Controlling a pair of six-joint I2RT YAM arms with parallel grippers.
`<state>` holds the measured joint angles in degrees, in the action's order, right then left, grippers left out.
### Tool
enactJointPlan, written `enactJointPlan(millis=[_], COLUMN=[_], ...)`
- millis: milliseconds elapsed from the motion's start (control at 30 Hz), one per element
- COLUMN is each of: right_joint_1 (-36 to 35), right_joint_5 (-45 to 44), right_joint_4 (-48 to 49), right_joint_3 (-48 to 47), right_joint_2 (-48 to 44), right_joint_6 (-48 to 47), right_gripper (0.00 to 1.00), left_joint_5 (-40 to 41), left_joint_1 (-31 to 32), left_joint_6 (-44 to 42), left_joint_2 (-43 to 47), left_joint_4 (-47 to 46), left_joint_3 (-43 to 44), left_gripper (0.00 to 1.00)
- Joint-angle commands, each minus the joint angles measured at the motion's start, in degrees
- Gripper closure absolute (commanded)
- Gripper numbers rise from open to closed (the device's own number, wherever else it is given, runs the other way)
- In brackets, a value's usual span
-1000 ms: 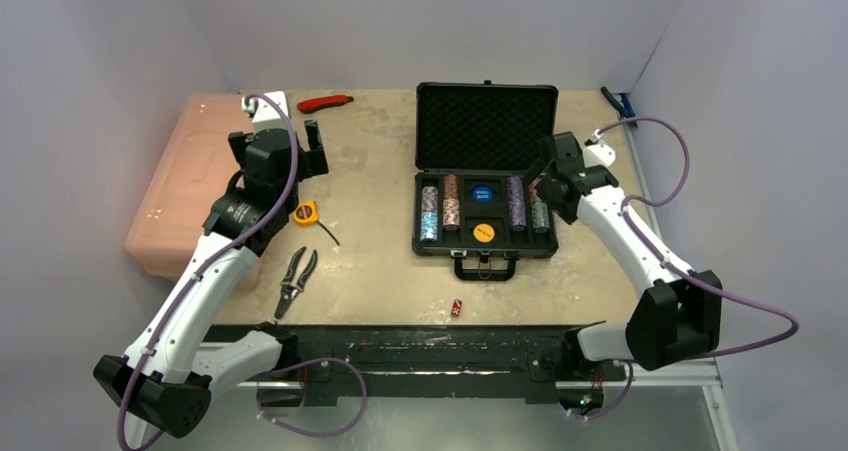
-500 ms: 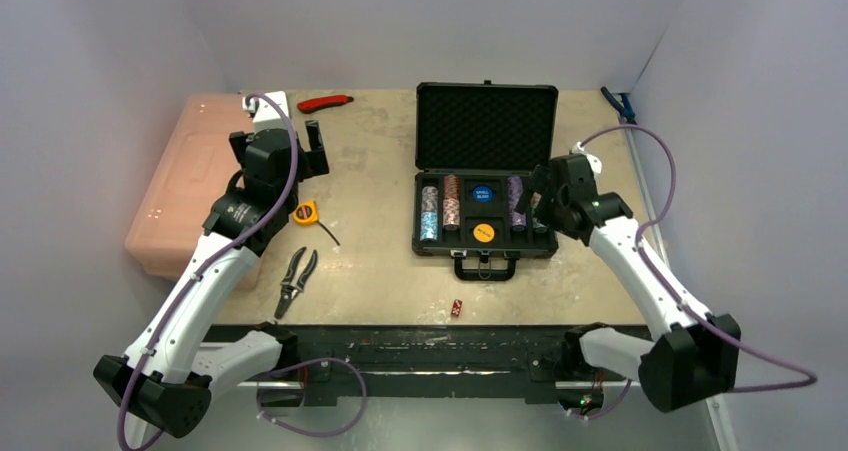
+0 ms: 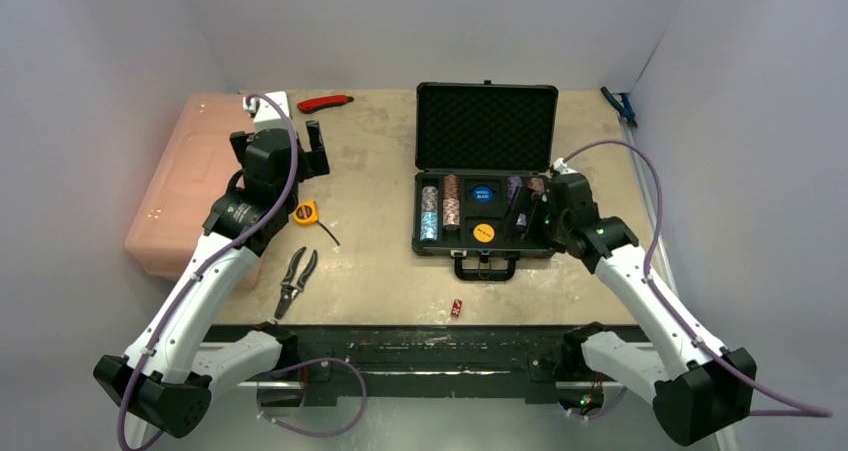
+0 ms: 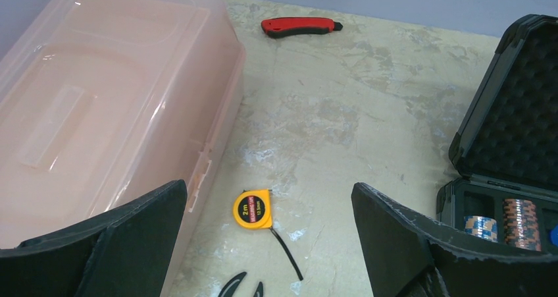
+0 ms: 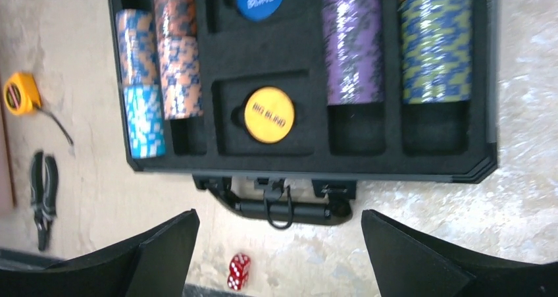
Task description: Pack up texas hold em set
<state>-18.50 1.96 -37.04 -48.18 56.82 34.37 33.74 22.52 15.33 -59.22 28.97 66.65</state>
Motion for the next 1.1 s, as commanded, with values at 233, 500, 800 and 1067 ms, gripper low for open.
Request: enactJointPlan(millis=[233, 500, 800, 1067], right_joint_1=[-20.26, -29.79, -38.53, -40.15], right_joint_5=[-10.2, -13.29, -15.1, -16.22], right_joint_4=[-2.38, -1.42, 0.2, 0.69], right_joint_3=[-0.18, -0.23, -1.0, -0.77], right_joint_2=[5.76, 12.01, 20.68, 24.66], right_joint_6=[-1.31, 28.77, 35.15, 36.95], right_gripper=[0.01, 0.39, 0.46, 0.48], left_joint_5=[-0.14, -0.22, -0.21, -0.1], left_joint_1=[-0.29, -0.29, -0.29, -0.29], left_joint_6=[-0.93, -0.98, -1.04, -1.09], left_joint_2=[1.03, 1.25, 1.65, 1.75], left_joint_4=[-0.06, -0.03, -0.09, -0.06], left_joint_3=[2.25, 2.28, 2.34, 2.32], left_gripper=[0.04, 0.04, 0.04, 0.04])
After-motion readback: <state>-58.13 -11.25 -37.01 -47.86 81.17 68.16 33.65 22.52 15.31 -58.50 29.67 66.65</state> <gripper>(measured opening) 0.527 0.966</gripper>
